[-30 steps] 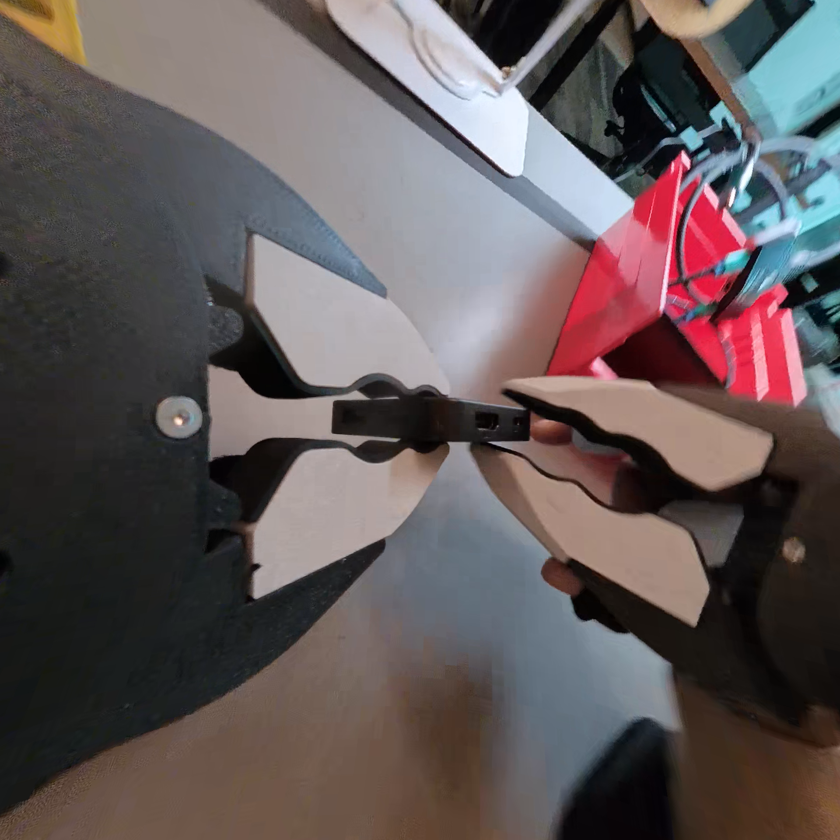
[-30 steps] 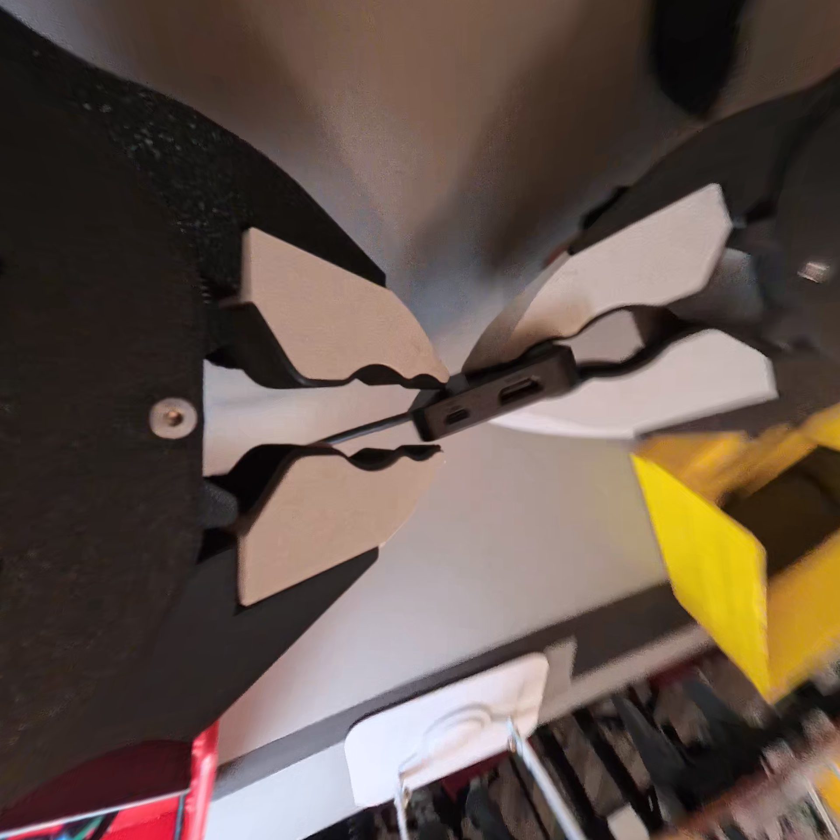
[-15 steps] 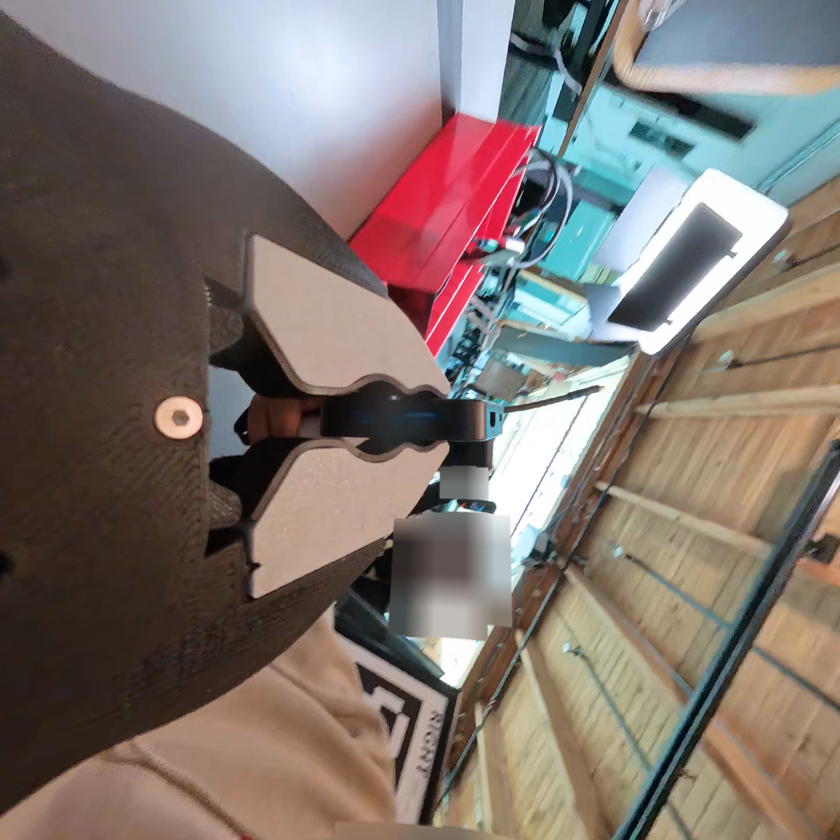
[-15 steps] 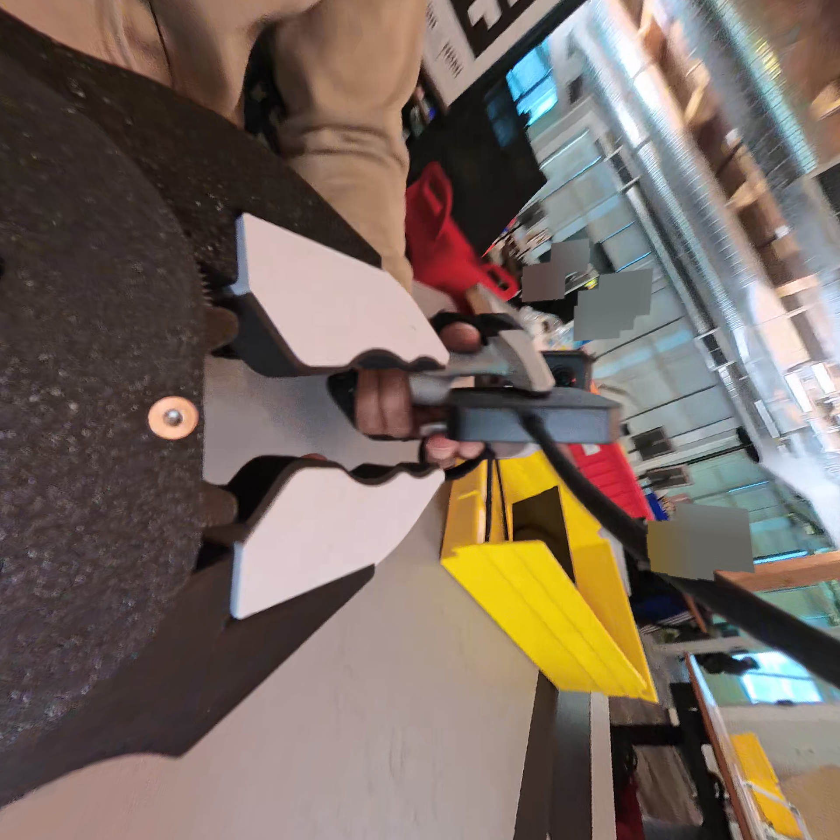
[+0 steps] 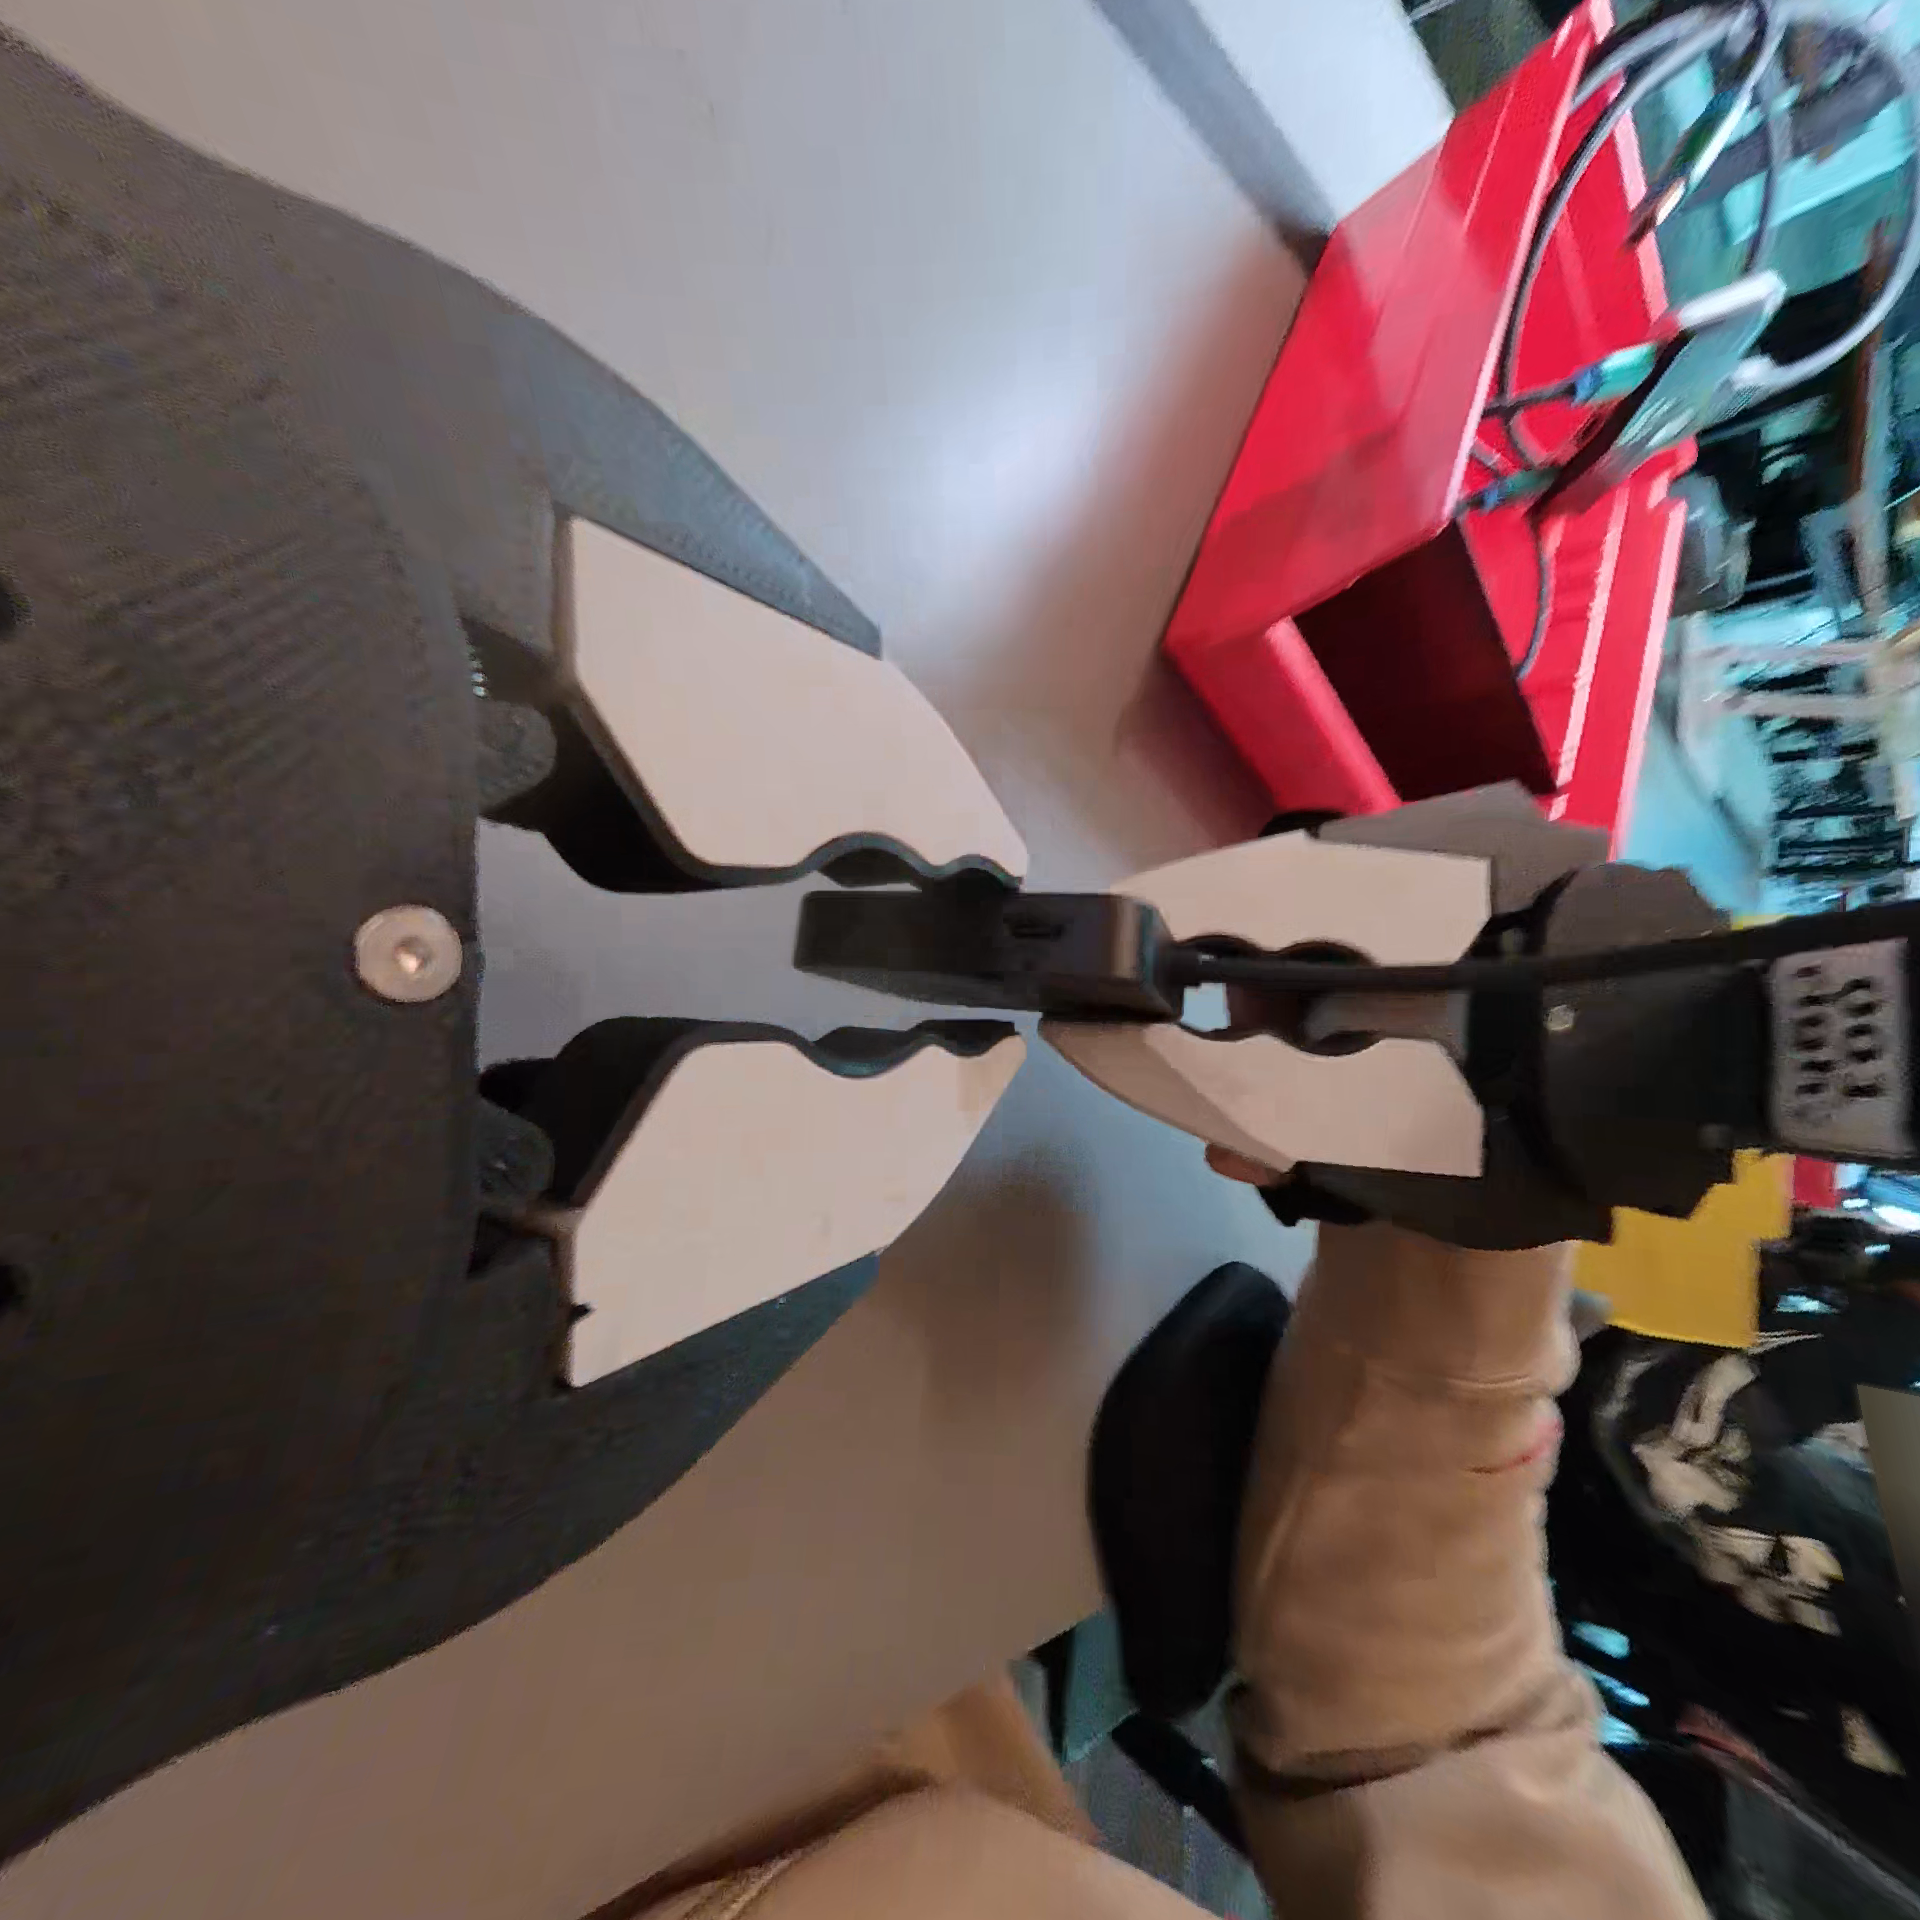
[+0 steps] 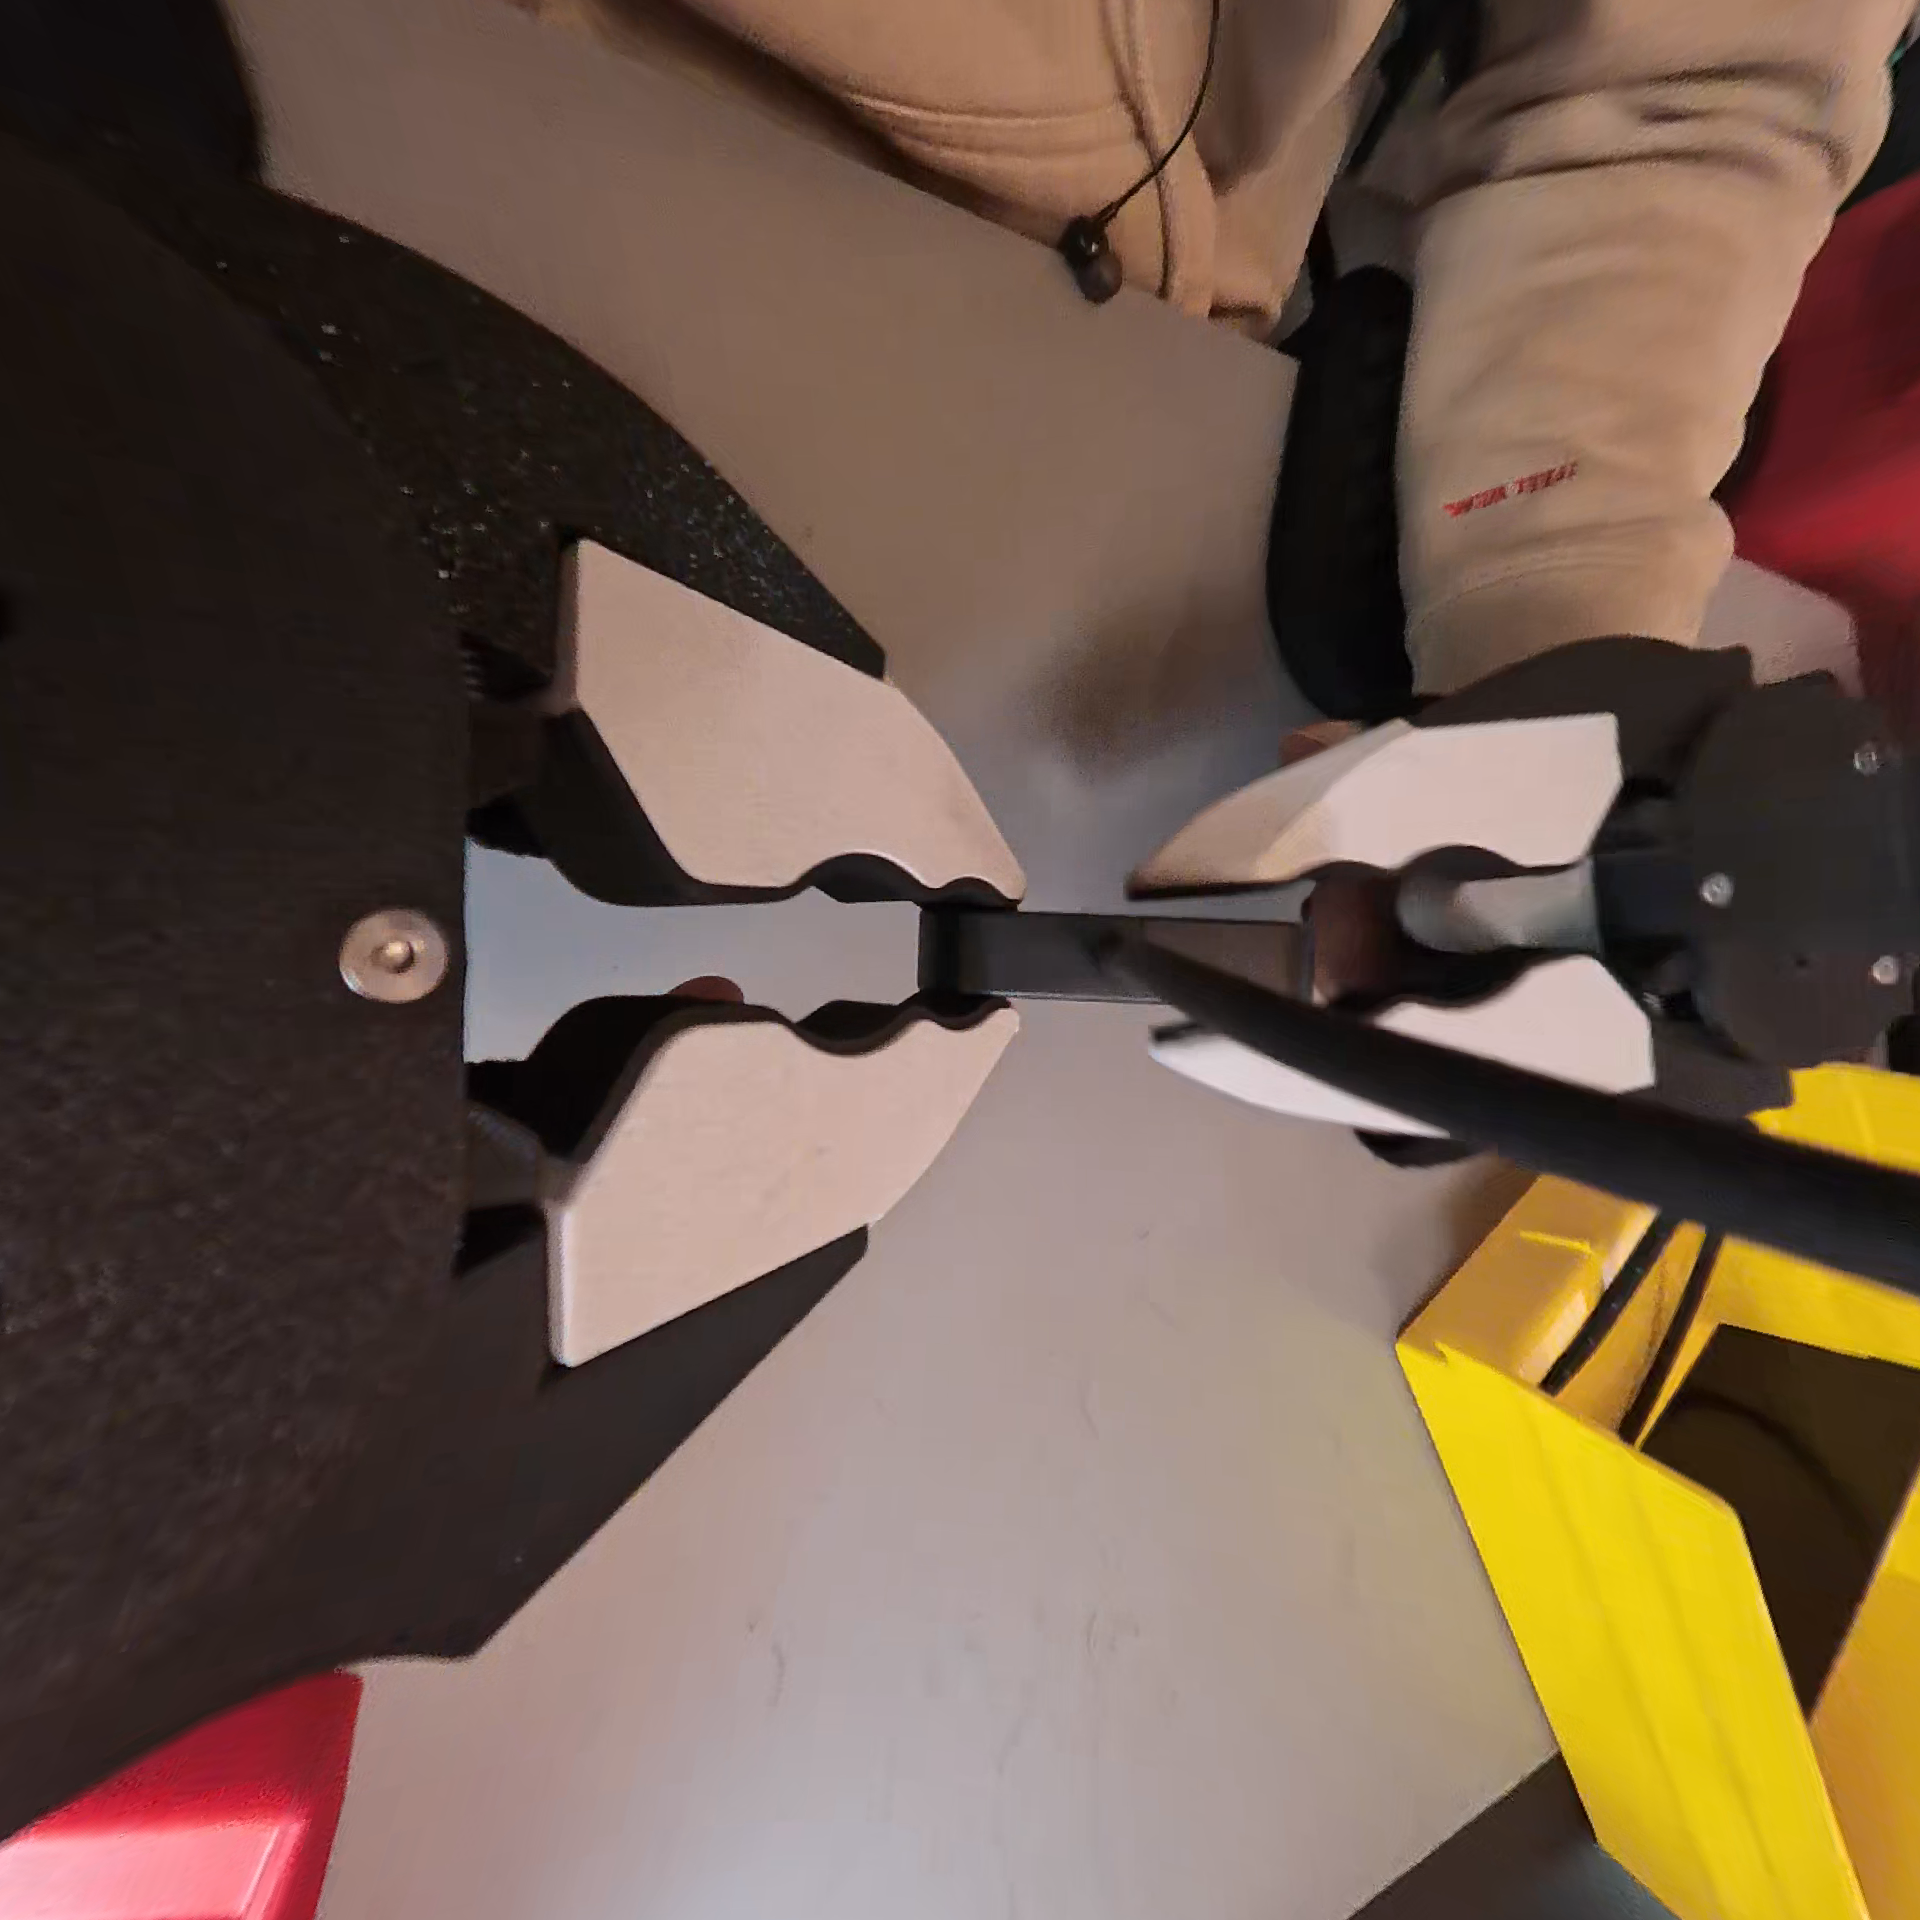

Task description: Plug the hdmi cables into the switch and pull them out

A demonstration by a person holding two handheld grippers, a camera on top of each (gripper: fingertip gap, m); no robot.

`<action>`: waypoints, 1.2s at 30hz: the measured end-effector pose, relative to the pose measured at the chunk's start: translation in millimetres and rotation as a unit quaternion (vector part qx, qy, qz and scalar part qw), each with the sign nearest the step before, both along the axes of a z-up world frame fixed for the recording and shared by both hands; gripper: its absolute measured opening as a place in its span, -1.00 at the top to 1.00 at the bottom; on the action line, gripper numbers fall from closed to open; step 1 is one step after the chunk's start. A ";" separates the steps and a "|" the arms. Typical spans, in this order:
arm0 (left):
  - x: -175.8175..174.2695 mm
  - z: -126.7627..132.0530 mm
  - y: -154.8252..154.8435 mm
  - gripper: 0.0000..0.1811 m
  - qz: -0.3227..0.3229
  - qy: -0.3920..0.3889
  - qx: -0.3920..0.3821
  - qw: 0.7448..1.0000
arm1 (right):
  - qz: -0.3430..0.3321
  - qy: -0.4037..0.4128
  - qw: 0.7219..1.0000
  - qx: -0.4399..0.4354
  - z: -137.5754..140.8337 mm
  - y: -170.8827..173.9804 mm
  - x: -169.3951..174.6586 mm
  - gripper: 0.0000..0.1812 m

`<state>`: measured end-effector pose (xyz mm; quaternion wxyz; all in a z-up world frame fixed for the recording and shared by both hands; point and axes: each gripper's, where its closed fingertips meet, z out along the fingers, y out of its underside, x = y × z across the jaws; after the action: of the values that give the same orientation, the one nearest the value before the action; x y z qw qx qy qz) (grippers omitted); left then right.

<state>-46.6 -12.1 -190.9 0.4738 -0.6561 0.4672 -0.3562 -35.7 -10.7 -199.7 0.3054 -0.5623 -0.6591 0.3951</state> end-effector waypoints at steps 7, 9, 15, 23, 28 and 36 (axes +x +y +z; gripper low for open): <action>-0.3 22.0 1.6 0.84 0.006 -0.081 -0.006 0.997 | -0.020 0.147 0.988 -0.039 45.4 5.0 -7.6 0.84; -4.8 31.8 1.6 0.84 0.005 -0.113 -0.004 0.994 | -0.015 0.162 0.986 -0.038 50.7 3.9 -4.9 0.78; -6.7 40.4 -2.3 0.84 -0.013 -0.150 -0.015 0.989 | -0.015 0.169 0.985 -0.035 44.6 -1.5 -13.3 0.56; 0.8 33.2 -6.5 0.84 -0.027 -0.137 -0.035 0.990 | 0.001 0.179 0.981 -0.075 42.9 -8.9 -18.9 0.86; -4.8 37.2 -3.3 0.77 -0.016 -0.133 -0.028 0.991 | 0.000 0.189 0.978 -0.086 48.8 -5.6 -15.6 0.85; -111.1 64.0 42.7 0.70 0.182 -0.030 -0.016 0.983 | -0.072 0.304 0.940 -0.135 87.6 40.1 19.3 0.86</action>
<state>-157.7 30.6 -126.9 0.5336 -0.7266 0.3199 -0.2914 -16.4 29.4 -112.1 0.4401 -0.4968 -0.4330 0.6100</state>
